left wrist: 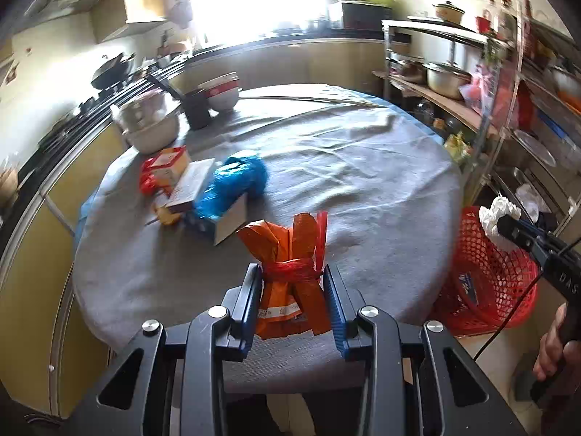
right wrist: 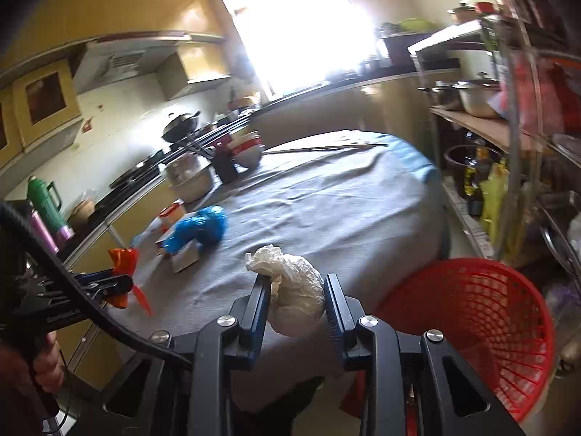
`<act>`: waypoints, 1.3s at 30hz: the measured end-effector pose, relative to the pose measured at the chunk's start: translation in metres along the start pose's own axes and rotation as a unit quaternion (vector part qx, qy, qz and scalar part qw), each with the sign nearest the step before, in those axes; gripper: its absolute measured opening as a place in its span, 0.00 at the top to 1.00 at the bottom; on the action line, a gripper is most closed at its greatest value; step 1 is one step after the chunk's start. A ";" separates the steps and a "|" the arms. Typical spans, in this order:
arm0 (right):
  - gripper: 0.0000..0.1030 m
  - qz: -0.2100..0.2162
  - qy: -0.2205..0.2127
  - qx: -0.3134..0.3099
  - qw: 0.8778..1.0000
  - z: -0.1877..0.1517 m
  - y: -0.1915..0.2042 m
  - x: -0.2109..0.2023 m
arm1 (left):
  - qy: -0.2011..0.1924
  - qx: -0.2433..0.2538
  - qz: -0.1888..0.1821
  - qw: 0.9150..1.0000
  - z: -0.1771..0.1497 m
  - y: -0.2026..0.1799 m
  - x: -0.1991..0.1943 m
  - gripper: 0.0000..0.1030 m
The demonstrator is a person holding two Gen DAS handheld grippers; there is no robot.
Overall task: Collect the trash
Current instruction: 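Carry the orange bag and white tissue over the red basket, then open both tools to drop the items into the red basket, then swing both tools back toward the table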
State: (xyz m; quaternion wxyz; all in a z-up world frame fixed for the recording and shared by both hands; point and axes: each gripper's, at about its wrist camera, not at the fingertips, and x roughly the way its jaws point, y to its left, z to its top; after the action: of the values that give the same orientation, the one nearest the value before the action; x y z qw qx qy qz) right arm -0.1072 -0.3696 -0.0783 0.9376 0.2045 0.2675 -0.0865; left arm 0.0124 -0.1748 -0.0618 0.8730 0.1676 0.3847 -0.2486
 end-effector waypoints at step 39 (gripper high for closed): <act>0.29 -0.084 -0.003 0.068 0.994 0.021 -0.085 -0.024 | -0.001 0.066 -0.160 0.985 0.060 -0.076 0.033 0.40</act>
State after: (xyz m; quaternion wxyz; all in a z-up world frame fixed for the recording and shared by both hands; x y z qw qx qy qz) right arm -0.1407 -0.4538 -0.0780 0.9118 0.2440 0.2748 -0.1833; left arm 0.0246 -0.2761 -0.0554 0.8094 0.1605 0.3881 -0.4104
